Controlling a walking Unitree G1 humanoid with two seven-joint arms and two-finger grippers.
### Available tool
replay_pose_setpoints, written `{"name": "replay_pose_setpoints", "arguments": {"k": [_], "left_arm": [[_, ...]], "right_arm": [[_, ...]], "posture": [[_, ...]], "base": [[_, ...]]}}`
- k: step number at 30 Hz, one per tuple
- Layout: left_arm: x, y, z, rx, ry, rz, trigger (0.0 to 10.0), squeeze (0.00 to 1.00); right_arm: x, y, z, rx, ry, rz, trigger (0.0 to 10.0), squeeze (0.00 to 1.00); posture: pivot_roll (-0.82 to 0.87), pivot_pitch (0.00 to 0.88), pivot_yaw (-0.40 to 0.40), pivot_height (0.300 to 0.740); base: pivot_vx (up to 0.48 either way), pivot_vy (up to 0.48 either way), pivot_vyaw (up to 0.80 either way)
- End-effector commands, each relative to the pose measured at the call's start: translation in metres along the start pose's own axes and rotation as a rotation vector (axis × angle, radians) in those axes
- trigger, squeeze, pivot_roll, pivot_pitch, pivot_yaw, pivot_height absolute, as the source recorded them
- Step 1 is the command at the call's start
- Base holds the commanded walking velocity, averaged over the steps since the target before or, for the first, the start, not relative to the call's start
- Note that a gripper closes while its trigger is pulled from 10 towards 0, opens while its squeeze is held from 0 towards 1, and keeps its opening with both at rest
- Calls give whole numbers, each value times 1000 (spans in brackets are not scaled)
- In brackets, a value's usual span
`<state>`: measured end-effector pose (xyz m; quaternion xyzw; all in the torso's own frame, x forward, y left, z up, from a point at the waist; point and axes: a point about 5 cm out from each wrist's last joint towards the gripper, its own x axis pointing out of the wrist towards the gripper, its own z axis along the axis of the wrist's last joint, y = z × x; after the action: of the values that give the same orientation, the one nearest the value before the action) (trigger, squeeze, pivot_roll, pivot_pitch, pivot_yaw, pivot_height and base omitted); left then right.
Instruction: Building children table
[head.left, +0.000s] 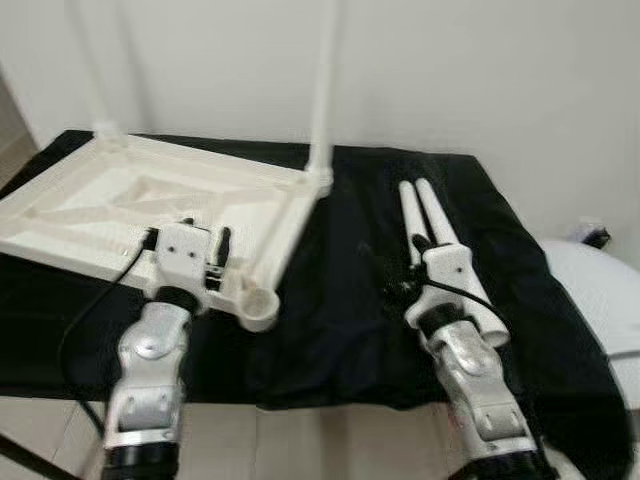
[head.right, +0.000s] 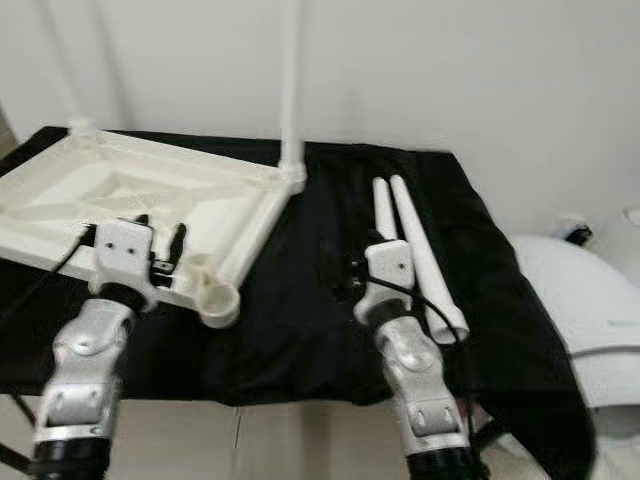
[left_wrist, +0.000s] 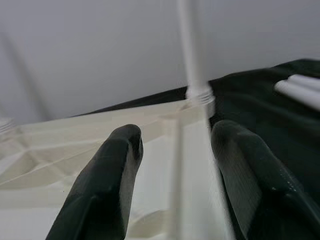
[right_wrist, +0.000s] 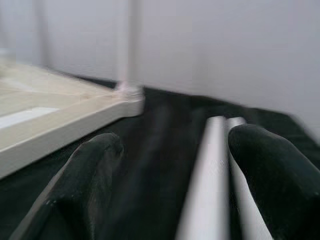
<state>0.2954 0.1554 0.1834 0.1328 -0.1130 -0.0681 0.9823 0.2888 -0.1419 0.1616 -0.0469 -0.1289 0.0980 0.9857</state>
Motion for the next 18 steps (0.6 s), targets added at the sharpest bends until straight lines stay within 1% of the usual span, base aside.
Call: {"name": "replay_pose_setpoints", "arguments": {"k": [1,3,6,8,10,17,18], "left_arm": [[-1,8,-2,3,8,58,10000,0],[0,8,-2,3,8,58,10000,0],[-1,9,-4,-2,24,63,10000,0],[0,10,-7,-14,52,78,10000,0],[1,12,-9,-19,60,84,10000,0],[2,14,-8,-6,55,89,10000,0],[2,14,-7,-1,53,89,10000,0]], "right_arm": [[1,5,1,5,-8,12,10000,0],[1,5,1,5,-8,13,10000,0],[1,5,1,4,-7,14,10000,0],[1,5,1,3,-7,14,10000,0],[1,5,1,4,-8,14,10000,0],[0,5,1,5,-8,10,10000,0],[-1,5,1,5,-7,9,10000,0]], "posture": [[58,24,-47,740],[58,23,-47,740],[57,22,-46,740],[57,21,-44,740],[57,20,-43,740],[55,25,-39,740],[55,25,-39,740]], "base": [[0,-356,0],[0,-360,0],[0,0,0],[0,467,0],[0,474,0],[0,479,0],[0,0,0]]}}
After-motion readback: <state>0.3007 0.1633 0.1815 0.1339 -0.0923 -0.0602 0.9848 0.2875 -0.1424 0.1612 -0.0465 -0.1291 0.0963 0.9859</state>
